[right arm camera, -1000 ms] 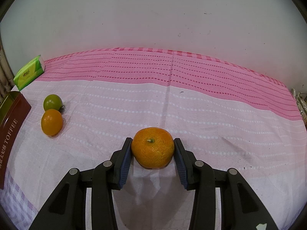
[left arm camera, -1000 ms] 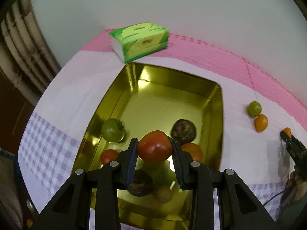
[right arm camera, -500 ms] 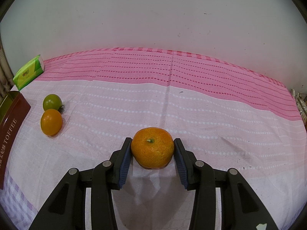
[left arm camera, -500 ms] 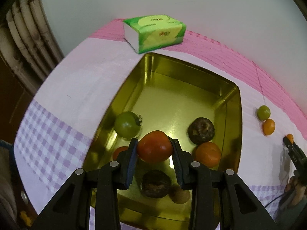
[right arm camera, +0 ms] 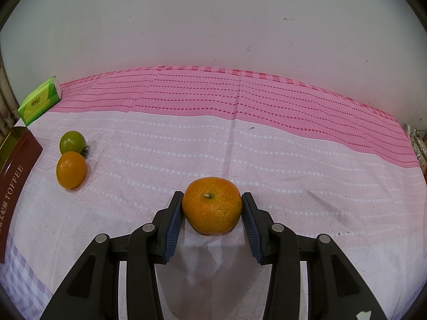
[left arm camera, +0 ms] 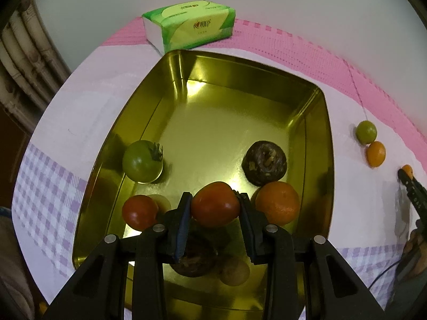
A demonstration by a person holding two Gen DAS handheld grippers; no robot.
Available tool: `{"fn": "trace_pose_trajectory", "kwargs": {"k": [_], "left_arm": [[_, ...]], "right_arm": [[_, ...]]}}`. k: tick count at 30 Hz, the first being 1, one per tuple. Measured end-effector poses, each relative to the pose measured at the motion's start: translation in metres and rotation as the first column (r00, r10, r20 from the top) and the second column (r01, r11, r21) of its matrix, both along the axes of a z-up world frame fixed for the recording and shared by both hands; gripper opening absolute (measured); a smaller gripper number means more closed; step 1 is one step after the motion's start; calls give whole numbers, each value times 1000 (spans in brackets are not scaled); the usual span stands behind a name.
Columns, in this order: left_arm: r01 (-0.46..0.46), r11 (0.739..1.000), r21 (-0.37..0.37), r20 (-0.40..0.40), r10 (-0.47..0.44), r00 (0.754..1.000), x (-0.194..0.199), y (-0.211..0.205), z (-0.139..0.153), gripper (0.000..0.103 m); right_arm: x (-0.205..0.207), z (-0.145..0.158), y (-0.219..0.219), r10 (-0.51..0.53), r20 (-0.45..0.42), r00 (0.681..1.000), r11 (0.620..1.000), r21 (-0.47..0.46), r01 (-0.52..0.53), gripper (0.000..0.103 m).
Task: Organize fruits
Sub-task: 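Lower the red tomato into the gold tray and open the left gripper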
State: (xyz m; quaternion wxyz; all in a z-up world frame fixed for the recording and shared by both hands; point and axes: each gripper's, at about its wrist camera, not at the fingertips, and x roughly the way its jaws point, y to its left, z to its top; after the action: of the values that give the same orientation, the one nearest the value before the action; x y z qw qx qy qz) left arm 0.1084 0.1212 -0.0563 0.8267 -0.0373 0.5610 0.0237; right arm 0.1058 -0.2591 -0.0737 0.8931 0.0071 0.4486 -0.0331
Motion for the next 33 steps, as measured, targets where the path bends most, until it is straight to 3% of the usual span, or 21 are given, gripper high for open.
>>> {"fn": "trace_pose_trajectory", "kwargs": {"k": [14, 18, 33], "left_arm": [[-10, 1000, 11, -46, 11, 999, -2, 4, -12, 37], [-3, 1000, 3, -48, 3, 999, -3, 2, -11, 42], [2, 999, 50, 70, -6, 998, -29, 15, 35, 55]], "right_arm": [[0, 0, 0, -1, 0, 1000, 1000, -4, 1, 41], [1, -1, -1, -2, -1, 1000, 1000, -6, 2, 42], [2, -2, -1, -1, 0, 1000, 1000, -5, 1, 42]]}}
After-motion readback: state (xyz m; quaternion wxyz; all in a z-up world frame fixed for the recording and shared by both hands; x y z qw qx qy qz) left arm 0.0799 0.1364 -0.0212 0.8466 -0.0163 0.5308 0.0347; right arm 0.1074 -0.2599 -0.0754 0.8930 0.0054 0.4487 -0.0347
